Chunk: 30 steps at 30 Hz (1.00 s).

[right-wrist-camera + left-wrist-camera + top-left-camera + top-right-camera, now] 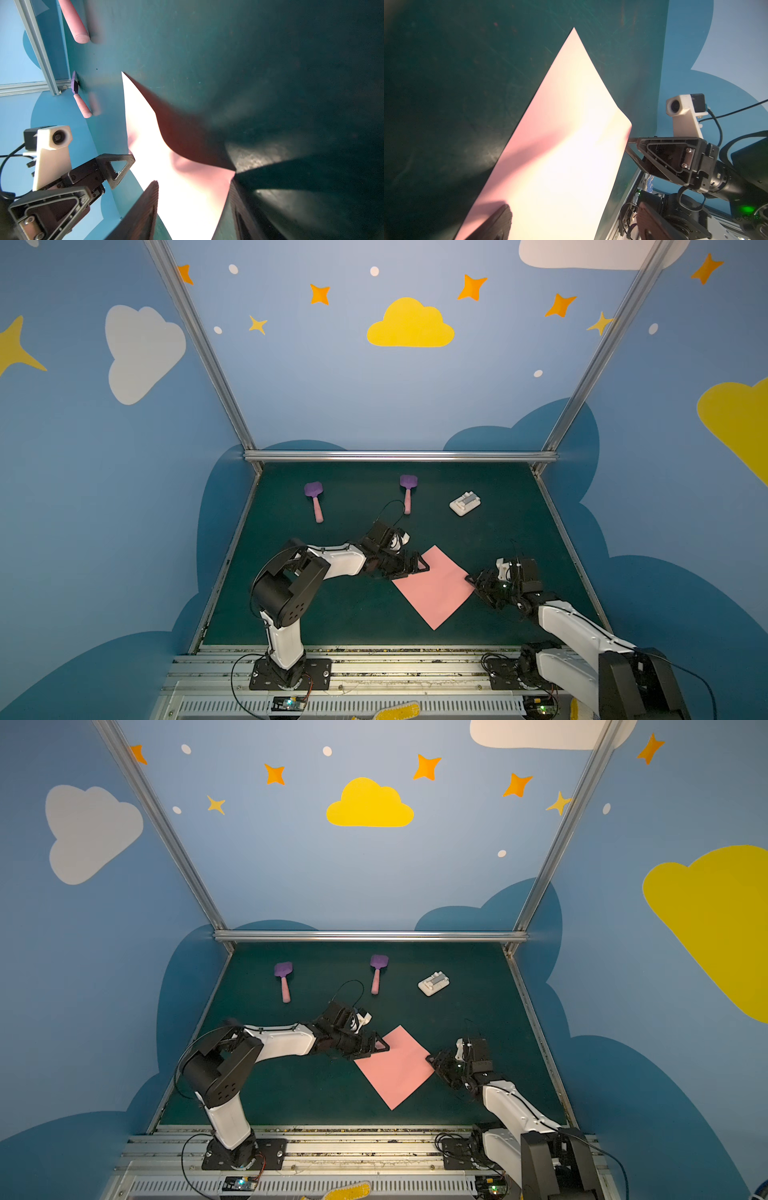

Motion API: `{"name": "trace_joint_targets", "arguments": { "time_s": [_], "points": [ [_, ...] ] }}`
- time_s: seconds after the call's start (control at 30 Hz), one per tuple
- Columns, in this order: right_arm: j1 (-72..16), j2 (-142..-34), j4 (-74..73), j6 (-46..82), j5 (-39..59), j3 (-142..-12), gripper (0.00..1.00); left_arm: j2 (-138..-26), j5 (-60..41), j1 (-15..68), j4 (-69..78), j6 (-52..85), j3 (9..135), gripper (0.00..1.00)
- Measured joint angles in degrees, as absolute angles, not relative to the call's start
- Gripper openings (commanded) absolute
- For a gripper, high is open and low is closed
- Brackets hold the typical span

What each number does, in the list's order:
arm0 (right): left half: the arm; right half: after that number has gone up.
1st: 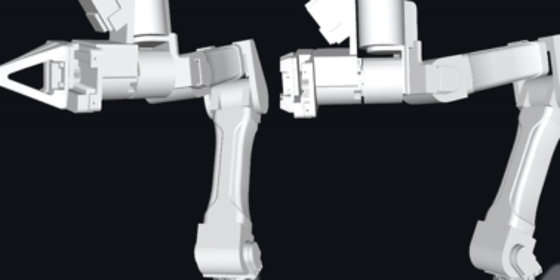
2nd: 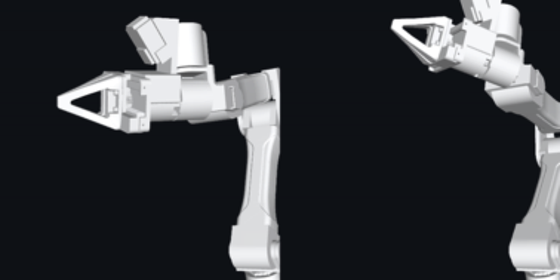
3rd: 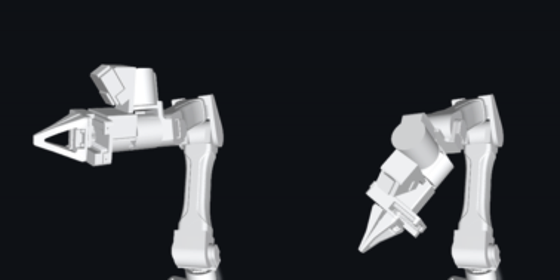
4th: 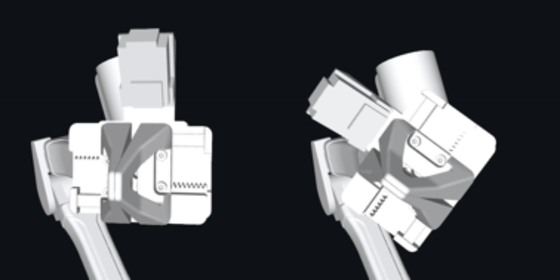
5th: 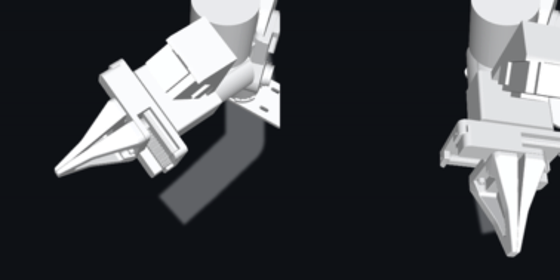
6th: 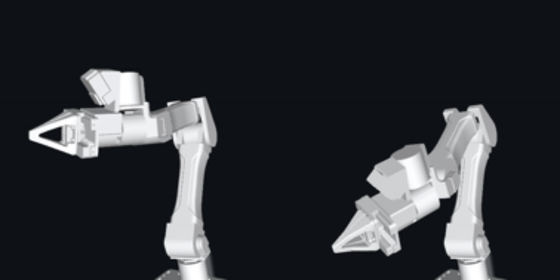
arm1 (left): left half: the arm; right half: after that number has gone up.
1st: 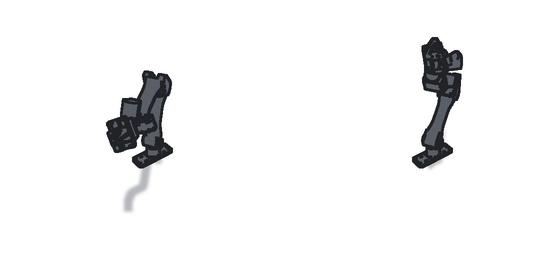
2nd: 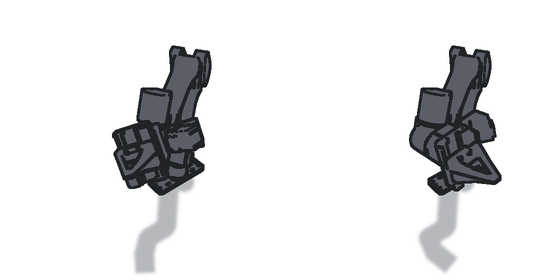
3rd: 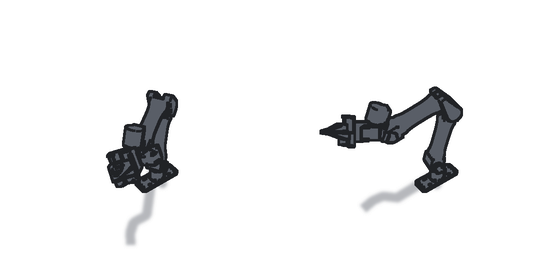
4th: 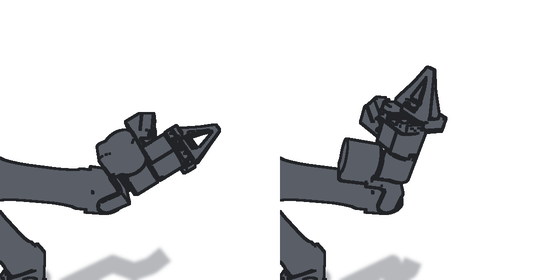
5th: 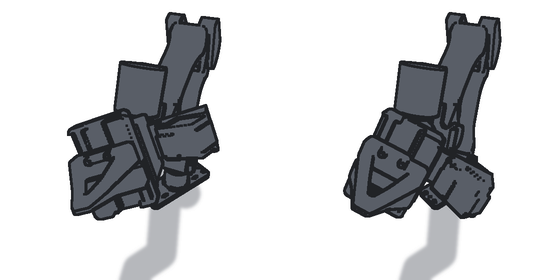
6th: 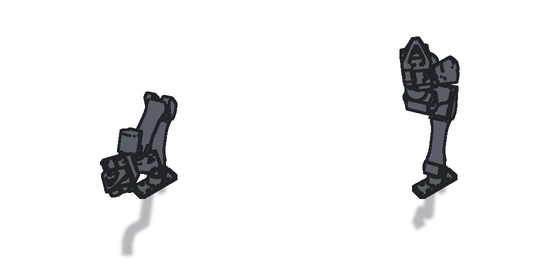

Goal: Fold a paper plane with a square sheet of paper (fold left side to right side)
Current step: 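Hold the corner with the right gripper while the left gripper touches the opposite corner, then pinch opposite corners of the pink sheet with both grippers and lift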

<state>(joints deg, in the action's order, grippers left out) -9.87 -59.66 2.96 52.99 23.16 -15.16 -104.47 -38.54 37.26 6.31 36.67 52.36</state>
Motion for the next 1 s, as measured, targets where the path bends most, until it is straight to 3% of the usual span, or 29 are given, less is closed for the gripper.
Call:
{"name": "trace_joint_targets", "arguments": {
  "time_s": [0.23,0.63,1.0],
  "points": [
    [-9.19,-57.06,4.36,53.04,22.24,-14.20,0.61,-104.47,-38.52,37.26,6.39,36.86,52.36,0.95],
    [-11.84,-68.99,-10.39,52.75,29.87,-15.07,0.60,-104.40,-38.50,37.26,6.61,36.91,52.18,0.95],
    [-16.40,-72.55,-9.87,52.71,28.67,-18.39,0.61,-104.20,-38.44,37.28,7.27,37.06,51.75,0.95]
  ]
}}
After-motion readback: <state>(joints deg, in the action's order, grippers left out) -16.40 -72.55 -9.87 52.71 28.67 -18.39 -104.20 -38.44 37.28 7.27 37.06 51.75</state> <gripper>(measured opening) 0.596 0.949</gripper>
